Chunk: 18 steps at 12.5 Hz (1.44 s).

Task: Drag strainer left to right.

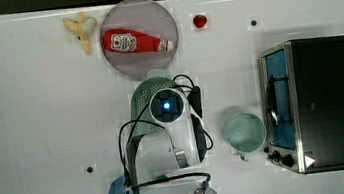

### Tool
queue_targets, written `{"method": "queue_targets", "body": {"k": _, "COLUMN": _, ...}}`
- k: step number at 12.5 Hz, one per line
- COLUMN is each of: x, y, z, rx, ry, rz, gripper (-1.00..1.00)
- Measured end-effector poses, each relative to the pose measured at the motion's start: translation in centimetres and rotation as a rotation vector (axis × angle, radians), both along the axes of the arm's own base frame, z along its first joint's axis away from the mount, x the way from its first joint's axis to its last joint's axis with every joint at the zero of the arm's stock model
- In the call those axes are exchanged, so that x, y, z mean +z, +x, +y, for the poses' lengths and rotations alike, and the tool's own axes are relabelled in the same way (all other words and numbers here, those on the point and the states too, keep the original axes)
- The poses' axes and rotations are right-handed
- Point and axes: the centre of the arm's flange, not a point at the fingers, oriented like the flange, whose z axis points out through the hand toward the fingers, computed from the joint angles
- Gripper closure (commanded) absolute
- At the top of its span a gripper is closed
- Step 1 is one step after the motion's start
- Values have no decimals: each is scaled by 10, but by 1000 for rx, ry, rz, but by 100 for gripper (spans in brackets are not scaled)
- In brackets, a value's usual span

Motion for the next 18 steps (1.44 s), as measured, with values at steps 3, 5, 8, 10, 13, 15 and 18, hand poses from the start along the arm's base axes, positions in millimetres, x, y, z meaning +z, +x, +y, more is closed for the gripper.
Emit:
{"method": "queue_targets", "body": {"k": 3, "x": 1, "y": -1, "z": -27, "rx": -17, "ry": -17, "rz": 5, "gripper": -100}}
{"method": "queue_targets", "body": {"k": 5, "x": 2, "y": -2, "z": -54, "rx": -35, "ry": -35, "rz": 4, "gripper": -100}}
{"method": "queue_targets", "body": {"k": 8, "x": 0, "y": -8, "z": -93, "rx": -62, "ry": -48, "rz": 6, "gripper": -100}}
{"method": "queue_targets", "body": {"k": 10, "x": -4, "y": -16, "z": -99, "rx": -44, "ry": -40, "rz": 21, "gripper": -100}}
{"method": "queue_targets", "body": {"k": 13, "x": 0, "y": -21, "z": -76, "rx": 156, "ry": -1, "rz": 101, "gripper": -100}}
{"method": "queue_targets", "body": {"k": 15, "x": 27, "y": -16, "z": -58, "rx": 280, "ry": 19, "rz": 116, "gripper": -100}}
{"method": "queue_targets", "body": {"k": 18, "x": 127, "y": -10, "z": -32, "rx": 440, "ry": 73, "rz": 111, "gripper": -100}}
